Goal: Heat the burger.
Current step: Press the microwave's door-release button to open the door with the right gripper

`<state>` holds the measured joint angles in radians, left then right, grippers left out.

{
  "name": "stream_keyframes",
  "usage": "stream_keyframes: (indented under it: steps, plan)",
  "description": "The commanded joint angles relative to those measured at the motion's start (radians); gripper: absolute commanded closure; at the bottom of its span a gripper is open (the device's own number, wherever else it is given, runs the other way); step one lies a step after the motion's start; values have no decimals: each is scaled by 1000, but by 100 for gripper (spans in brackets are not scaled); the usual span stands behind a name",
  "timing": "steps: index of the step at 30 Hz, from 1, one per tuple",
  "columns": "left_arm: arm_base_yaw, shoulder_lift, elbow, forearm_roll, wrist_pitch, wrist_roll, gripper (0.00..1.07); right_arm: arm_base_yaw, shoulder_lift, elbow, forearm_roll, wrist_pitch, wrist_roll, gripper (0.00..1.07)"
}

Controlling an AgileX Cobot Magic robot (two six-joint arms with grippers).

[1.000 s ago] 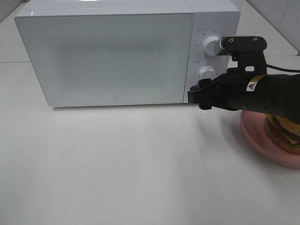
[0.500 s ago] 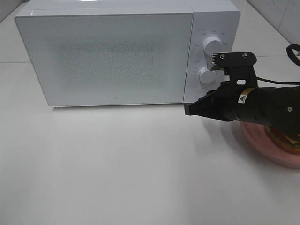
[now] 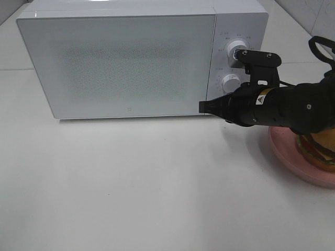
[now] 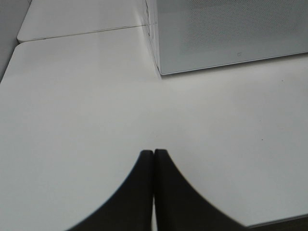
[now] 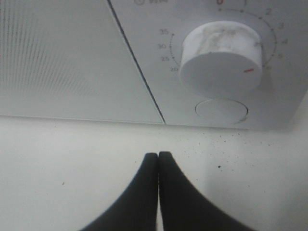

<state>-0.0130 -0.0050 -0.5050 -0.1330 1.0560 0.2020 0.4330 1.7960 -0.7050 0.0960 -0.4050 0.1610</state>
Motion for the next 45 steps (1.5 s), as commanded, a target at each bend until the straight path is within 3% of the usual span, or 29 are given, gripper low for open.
stream_keyframes:
  steps: [1, 11, 17, 30, 32, 45]
  plan:
    - [-5, -19, 1, -8, -10, -2, 106, 1, 1, -24, -11, 18, 80, 107]
    - [-5, -19, 1, -8, -10, -2, 106, 59, 1, -58, -10, 36, 300, 107]
    - [-5, -19, 1, -8, -10, -2, 106, 59, 1, -60, -9, 14, 542, 107]
    - [-5, -19, 1, -8, -10, -2, 106, 59, 34, -60, -2, -34, 805, 107]
    - [-5, -19, 1, -8, -10, -2, 106, 59, 77, -60, -10, -113, 918, 107]
    - [-5, -19, 1, -8, -10, -2, 106, 52, 167, -60, 58, -187, 959, 107]
